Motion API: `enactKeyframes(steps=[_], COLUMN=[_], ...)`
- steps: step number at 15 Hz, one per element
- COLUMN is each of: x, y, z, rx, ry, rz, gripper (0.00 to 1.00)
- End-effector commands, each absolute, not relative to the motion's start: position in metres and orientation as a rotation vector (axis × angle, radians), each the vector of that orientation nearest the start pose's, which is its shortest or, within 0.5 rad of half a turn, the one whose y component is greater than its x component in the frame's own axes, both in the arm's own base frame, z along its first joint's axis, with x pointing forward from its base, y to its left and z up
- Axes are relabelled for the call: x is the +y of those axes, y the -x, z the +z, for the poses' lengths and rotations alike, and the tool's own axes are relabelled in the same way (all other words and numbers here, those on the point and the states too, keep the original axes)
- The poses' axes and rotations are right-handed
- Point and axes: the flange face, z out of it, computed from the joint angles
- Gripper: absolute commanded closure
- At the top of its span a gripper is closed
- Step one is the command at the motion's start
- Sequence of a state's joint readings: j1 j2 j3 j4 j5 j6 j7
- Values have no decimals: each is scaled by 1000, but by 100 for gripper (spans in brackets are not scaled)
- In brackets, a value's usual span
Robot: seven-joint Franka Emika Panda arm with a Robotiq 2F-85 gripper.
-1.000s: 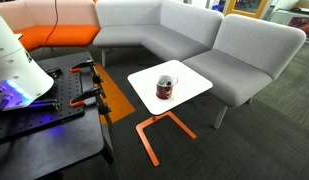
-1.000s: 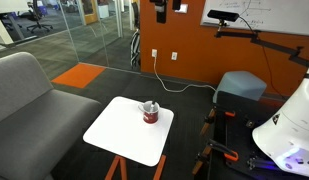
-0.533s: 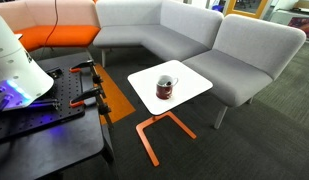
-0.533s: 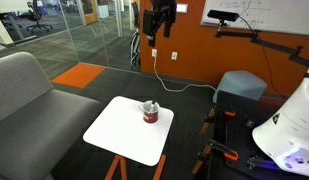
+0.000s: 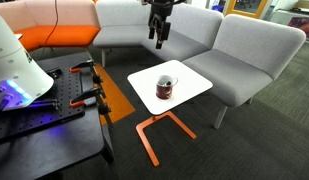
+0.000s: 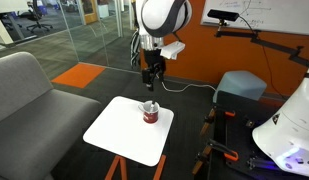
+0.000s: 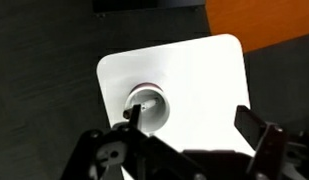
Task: Move the red mug backwards
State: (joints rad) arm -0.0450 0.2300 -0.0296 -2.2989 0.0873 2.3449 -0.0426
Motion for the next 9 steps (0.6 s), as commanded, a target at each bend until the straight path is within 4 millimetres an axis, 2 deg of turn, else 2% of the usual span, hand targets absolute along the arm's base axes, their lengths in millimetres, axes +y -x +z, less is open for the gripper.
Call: enactKeyframes(steps=[1,5,8,9], x=[-36,-37,-34,-31], y=[-510,-513,-521,-525], z=[232,237,198,183], rx=[147,143,121,169], ry=[3063,3062,3018,3021], rz=[285,281,274,258], gripper=[0,0,0,0])
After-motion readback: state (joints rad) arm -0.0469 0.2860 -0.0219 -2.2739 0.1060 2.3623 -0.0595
